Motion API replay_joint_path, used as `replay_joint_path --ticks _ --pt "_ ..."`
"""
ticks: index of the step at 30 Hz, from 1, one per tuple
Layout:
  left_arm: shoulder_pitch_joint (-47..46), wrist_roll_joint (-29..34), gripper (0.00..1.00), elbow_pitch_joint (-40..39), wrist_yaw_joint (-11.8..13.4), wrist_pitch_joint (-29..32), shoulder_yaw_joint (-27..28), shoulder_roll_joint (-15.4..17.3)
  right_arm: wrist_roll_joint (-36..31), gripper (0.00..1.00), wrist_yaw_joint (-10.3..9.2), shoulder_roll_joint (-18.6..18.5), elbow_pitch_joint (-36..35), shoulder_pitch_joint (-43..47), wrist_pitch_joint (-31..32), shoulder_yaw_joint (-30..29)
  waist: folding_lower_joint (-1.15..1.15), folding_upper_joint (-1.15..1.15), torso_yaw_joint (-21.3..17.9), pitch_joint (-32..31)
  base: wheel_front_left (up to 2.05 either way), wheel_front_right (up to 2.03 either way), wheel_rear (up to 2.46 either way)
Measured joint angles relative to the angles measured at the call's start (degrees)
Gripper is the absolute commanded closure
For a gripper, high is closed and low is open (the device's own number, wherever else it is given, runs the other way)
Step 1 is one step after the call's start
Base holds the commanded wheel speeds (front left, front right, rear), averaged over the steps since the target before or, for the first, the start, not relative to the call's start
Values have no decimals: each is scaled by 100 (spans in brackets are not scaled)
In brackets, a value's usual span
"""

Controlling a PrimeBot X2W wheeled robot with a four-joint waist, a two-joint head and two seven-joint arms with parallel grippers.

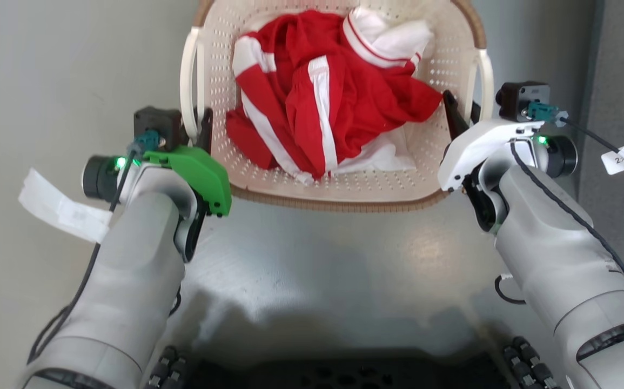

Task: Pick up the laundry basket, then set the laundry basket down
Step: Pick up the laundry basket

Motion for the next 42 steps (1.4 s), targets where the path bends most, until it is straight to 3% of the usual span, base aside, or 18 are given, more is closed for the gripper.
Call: replay_joint_path --ticks 18,42 --pt "986 -468 100 479 -60 76 -356 -93 535 100 241 135 725 650 392 320 0 0 -59 -1302 0 0 0" --pt "2161 -842 100 829 -194 575 -776 -125 1408 100 336 148 712 1999 1090 1002 0 0 -129 -3059 0 0 0"
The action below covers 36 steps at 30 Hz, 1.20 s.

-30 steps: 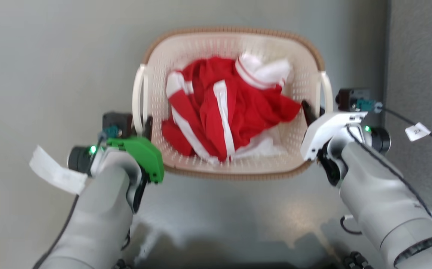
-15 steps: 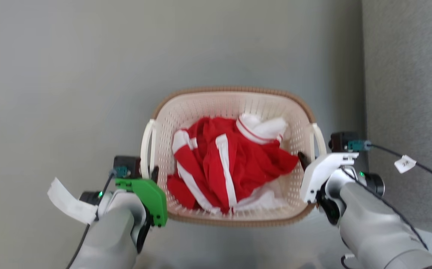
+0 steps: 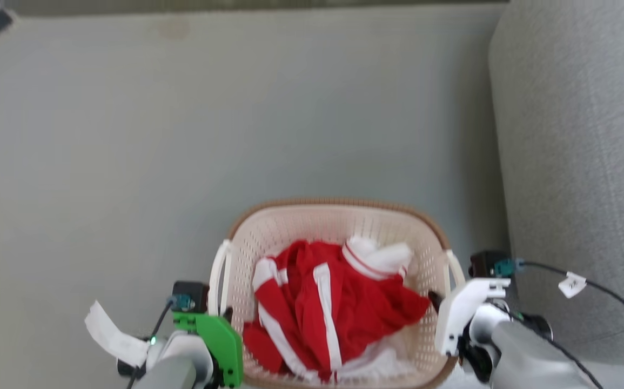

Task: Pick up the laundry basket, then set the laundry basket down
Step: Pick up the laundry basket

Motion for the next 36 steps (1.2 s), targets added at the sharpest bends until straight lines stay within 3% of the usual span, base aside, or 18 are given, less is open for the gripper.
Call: replay_joint_path --ticks 18,36 --pt "920 -188 100 142 -49 448 -300 88 573 100 62 -16 -127 1085 592 557 0 0 -31 -1315 0 0 0" --pt "1074 -285 100 86 36 549 -393 148 870 100 -241 -76 -416 1186 808 993 0 0 -27 -1814 0 0 0"
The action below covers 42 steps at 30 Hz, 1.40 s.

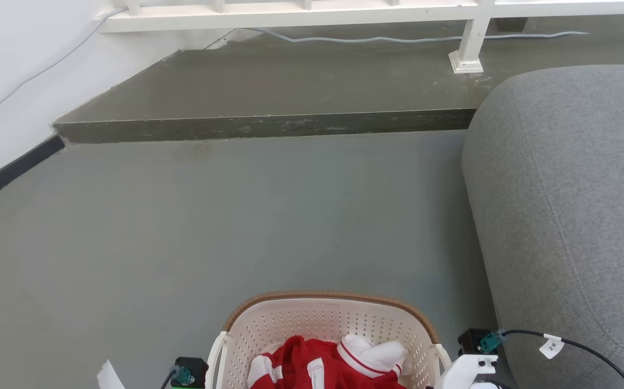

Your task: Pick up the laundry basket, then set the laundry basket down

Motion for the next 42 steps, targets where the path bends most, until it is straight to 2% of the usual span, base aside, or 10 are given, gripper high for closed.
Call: replay_joint_path --ticks 24,42 --pt "26 -149 100 -70 105 49 -112 40 310 100 -245 -38 -142 7 37 335 0 0 -18 0 0 0 0" --pt "74 -197 100 -113 177 49 -186 67 538 100 -354 -56 -185 10 31 567 0 0 -49 32 0 0 0"
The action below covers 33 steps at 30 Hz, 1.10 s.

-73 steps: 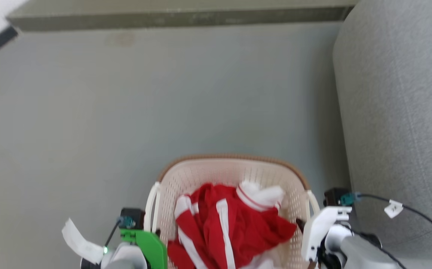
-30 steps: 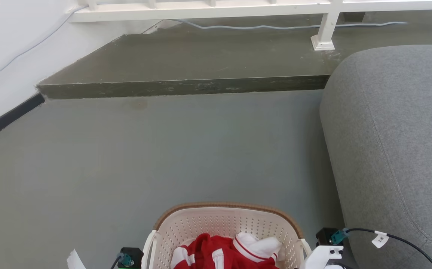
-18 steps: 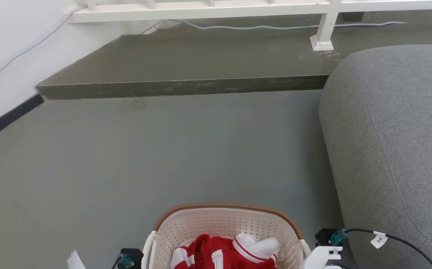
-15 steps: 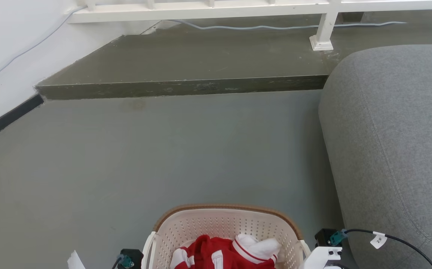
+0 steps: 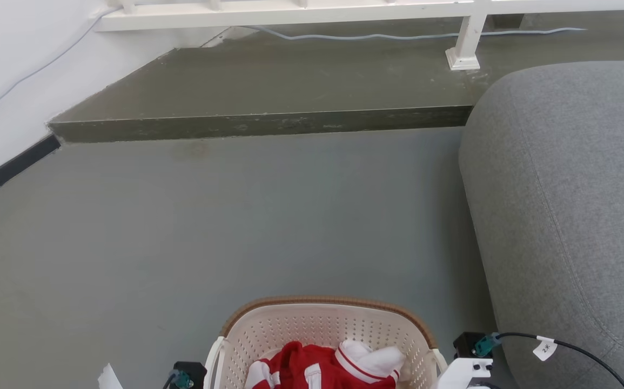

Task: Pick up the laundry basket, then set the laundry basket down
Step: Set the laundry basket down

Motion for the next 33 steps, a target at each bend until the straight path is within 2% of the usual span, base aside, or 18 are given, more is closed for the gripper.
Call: replay_joint_path --ticks 18,33 --pt "-73 -67 100 -86 126 -14 5 14 65 100 -60 -26 -29 -224 -60 119 0 0 -39 384 0 0 0" --pt "-1065 -92 100 -244 286 -215 252 35 -29 100 -151 -48 11 -1455 -270 108 0 0 -102 1222 0 0 0"
